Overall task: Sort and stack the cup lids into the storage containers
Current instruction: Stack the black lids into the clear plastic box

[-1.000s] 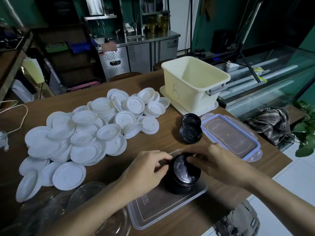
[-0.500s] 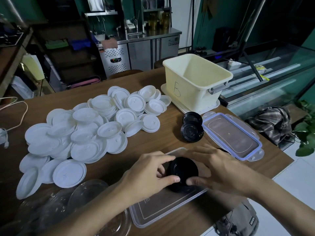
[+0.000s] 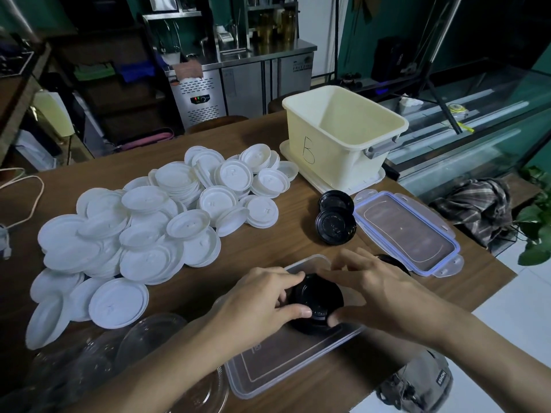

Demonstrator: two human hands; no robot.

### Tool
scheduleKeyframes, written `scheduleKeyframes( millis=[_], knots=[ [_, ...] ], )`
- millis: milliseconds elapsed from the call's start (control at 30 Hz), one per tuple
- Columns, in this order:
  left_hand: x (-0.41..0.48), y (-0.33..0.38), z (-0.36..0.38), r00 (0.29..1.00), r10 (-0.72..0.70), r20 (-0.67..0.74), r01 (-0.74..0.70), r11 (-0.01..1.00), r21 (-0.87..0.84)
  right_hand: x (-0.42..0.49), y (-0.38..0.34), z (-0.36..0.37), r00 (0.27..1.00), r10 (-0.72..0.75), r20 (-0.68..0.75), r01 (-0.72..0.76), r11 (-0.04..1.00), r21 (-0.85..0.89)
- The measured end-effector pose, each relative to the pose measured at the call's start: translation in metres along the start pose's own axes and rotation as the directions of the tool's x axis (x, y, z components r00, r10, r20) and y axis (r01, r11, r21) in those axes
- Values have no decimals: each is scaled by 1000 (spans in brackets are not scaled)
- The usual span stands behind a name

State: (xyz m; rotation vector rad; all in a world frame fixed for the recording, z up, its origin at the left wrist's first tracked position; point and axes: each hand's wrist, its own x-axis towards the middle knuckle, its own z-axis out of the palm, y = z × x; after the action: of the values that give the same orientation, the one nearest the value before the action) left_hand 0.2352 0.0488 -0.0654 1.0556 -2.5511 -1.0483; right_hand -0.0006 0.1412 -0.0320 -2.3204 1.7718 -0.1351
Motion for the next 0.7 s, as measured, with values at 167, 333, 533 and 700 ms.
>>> scheduleKeyframes(
  millis=[167, 333, 533, 700],
  knots=[
    [2, 1, 2, 1000, -25, 4, 25, 1000, 18, 1, 4, 4, 1000, -10, -15, 11, 1000, 24],
    [-1, 7, 3, 999, -6, -35, 7, 999, 33, 3, 7, 6, 1000, -11, 2, 11, 997, 79],
    [-1, 9, -3, 995, -51, -88, 59, 994, 96, 21, 12, 9, 998, -42, -37, 45, 996, 81],
    [8, 12, -9, 976, -145, -166, 162, 982, 96, 40, 25, 7, 995, -98, -28, 101, 987, 124]
  ],
)
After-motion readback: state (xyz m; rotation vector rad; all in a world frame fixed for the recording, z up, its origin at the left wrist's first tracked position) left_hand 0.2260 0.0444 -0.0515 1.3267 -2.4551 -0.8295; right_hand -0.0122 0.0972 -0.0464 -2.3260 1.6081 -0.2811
